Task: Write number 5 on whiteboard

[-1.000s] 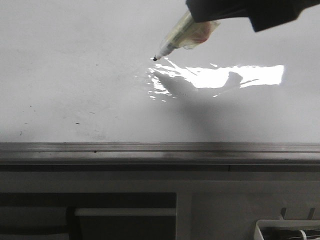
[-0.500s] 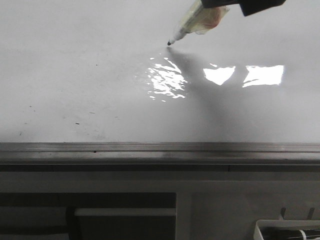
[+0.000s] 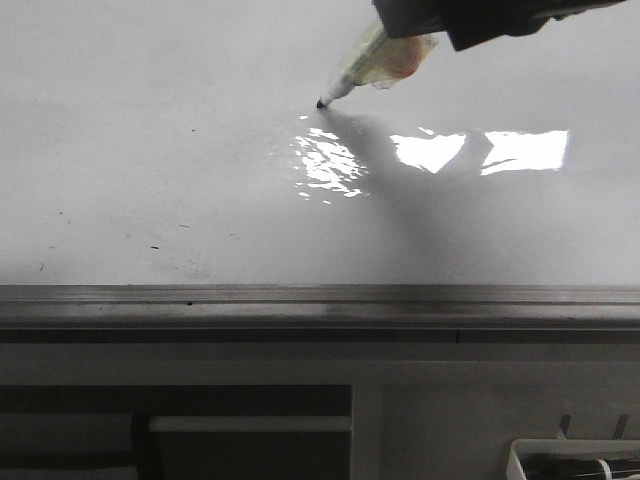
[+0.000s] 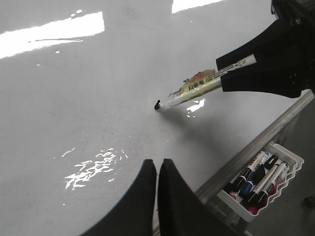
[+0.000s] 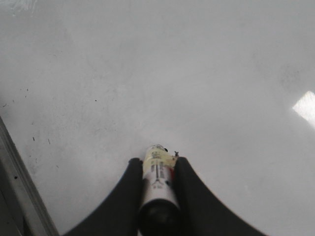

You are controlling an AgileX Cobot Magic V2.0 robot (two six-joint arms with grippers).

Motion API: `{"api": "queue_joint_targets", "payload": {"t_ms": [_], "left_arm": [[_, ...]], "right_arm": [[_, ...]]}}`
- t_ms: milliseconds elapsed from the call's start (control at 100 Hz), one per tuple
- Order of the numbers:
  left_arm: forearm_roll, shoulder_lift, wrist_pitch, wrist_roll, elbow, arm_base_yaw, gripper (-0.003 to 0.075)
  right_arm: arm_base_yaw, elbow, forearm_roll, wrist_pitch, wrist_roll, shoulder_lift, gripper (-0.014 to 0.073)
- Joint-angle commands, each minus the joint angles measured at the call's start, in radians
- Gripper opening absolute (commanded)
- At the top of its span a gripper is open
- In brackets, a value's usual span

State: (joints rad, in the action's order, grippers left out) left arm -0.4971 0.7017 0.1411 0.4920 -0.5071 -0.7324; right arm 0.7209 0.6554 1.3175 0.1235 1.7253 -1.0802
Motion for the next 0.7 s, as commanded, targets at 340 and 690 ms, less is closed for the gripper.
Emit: {"api": "queue_joint_targets", "payload": {"t_ms": [340, 690], "left_arm": [[-0.014, 0.002, -0.060, -0.008, -0.025, 0.003, -0.0020], [-0.014, 0.002, -0.060, -0.008, -0.025, 0.003, -0.0020]], "right_arm": [[-0.003, -0.049, 0.046, 0.032, 0.011, 0.004, -0.0051], [-0.003, -0.049, 0.088, 0.148, 0.024, 0.045, -0.0052]]}}
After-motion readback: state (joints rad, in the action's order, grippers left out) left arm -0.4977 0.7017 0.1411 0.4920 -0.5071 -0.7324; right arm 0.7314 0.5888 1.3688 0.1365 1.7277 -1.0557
